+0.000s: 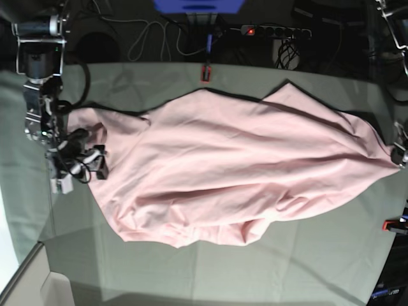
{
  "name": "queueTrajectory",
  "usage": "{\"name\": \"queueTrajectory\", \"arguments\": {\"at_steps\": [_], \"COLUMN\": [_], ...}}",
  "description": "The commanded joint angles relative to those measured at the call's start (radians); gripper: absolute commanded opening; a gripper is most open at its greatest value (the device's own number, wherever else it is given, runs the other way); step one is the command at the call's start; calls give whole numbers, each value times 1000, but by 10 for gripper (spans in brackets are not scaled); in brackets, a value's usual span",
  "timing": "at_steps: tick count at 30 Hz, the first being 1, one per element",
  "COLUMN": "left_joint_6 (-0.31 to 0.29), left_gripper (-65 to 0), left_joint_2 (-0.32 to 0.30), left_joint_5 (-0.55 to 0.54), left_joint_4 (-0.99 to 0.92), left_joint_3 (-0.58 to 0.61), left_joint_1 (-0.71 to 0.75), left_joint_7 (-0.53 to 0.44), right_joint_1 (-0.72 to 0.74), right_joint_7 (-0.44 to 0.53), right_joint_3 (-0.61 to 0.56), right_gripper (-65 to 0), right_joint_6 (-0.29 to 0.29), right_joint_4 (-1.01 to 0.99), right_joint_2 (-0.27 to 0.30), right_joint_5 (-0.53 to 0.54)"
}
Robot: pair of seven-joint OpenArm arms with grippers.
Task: Layout the t-shirt on the table in an organized manner, then fold the t-shirt properly
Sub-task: 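Lift the shirt high with both grippers, stretching it between them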
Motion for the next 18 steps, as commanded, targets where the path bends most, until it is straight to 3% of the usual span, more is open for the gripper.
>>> {"name": "queueTrajectory", "arguments": {"at_steps": [1, 3, 5, 7, 9, 10, 14, 18], "left_joint_6": [-4, -4, -4, -4, -4, -4, -4, -4], "left_gripper": [-650, -650, -650, -650, -650, -650, -650, -650], "left_joint_2": [-31, -28, -19, -5, -2, -1, -1, 2], "left_joint_5": [-21, -21, -21, -21, -21, -21, -21, -21], "left_joint_4": [16, 16, 14, 14, 14, 14, 14, 14], "left_joint_3": [-8, -7, -7, -8, -8, -8, -8, -8], "left_joint_1": [-12, -12, -12, -12, -12, -12, -15, -24], "left_joint_7": [-18, -18, -18, -18, -18, -18, -18, -20], "right_joint_1": [15, 15, 15, 10, -21, -31, -160, -377], "right_joint_7": [9, 7, 7, 7, 9, 7, 9, 7], "right_joint_3": [-10, -46, -94, -116, -88, -60, 159, 359], "right_gripper": [-197, -211, -285, -410, -593, -650, -650, -650], "right_joint_6": [10, 10, 10, 11, 11, 11, 10, 11], "right_joint_4": [10, 10, 10, 10, 16, 28, 165, 395], "right_joint_2": [16, 16, 16, 19, 21, 22, 33, 4], "right_joint_5": [6, 6, 6, 6, 7, 7, 7, 7]}}
